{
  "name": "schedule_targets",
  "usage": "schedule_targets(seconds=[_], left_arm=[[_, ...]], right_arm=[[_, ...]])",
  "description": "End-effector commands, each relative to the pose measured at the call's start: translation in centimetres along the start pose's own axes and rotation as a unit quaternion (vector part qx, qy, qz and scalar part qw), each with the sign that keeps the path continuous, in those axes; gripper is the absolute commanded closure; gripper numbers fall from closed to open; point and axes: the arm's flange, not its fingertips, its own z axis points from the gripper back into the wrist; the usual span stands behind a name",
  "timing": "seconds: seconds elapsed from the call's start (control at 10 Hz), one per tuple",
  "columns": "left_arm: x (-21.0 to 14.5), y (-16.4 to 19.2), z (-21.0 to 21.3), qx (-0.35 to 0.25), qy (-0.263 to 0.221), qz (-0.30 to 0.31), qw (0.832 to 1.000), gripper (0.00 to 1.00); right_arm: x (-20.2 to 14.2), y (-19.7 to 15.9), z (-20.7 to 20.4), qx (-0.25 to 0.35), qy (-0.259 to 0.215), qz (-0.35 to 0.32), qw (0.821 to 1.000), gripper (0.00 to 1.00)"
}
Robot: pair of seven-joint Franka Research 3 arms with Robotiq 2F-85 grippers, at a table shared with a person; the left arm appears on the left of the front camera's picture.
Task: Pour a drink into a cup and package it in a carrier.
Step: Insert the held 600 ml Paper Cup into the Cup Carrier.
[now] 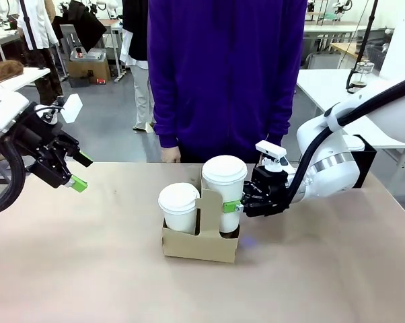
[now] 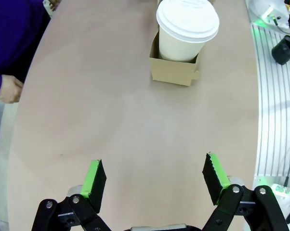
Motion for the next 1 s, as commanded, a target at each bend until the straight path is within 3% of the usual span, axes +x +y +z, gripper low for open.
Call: schedule_targets(seconds=[0.0,0.2,0.9], left_arm=[[0.0,0.0,0.2,-0.003,-0.005,-0.005,1.0,0.0],[0.0,0.0,0.2,-0.003,-0.005,-0.005,1.0,0.0],[0.0,0.0,0.2,-0.003,-0.005,-0.005,1.0,0.0]], right_arm=[[-1.1,0.9,-0.6,-0.006,0.016,0.017,1.0,0.2],[-0.9,1.2,-1.1,-0.004,0.014,0.038,0.999,0.2],[-4.6,-1.0,1.3,0.018,0.025,-0.008,0.999,0.2]])
